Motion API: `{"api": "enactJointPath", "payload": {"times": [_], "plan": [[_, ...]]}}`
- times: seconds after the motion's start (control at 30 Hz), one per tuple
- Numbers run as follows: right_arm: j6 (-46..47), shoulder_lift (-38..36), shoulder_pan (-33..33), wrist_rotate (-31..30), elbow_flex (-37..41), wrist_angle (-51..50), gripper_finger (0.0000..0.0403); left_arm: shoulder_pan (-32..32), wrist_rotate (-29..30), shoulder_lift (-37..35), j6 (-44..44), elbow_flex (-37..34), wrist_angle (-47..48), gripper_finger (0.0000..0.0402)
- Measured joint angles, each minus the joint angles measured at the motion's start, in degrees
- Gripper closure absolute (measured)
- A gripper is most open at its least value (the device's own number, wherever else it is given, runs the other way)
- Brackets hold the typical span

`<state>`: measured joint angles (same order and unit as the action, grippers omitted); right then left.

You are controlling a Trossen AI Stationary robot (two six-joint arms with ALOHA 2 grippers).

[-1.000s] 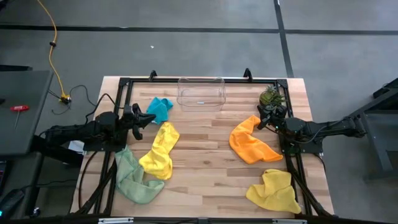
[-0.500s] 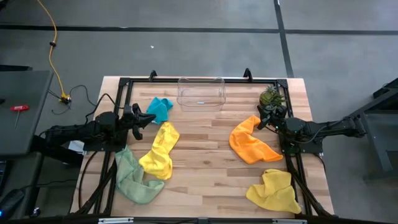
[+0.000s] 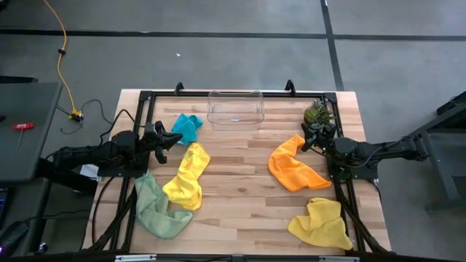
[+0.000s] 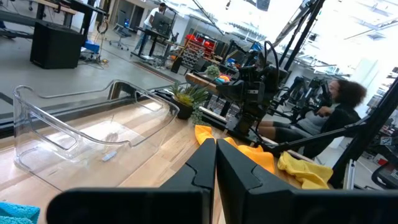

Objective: Fold microfiber towels

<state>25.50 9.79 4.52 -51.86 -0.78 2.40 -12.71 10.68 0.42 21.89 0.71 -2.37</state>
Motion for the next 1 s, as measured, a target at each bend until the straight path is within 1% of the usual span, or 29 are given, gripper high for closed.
{"api": "enactJointPath", "payload": {"times": [0.67,0.83,0.9,1.0], "plan": [[0.0,0.0,0.0,0.0,0.0,0.0,0.0402,0.0,0.0,0.0,0.0,0.0,0.0,0.0398],[0.6,0.0,-0.2,-0.5,0.1,1.6,0.0402,0.0,0.0,0.0,0.0,0.0,0.0,0.0398],[5.6,0.0,-0.2,0.4,0.1,3.2,0.0402,0.0,0.0,0.0,0.0,0.0,0.0,0.0398],[17.1,0.0,-0.4,-0.2,0.1,8.5,0.0402,0.0,0.0,0.0,0.0,0.0,0.0,0.0398]]}}
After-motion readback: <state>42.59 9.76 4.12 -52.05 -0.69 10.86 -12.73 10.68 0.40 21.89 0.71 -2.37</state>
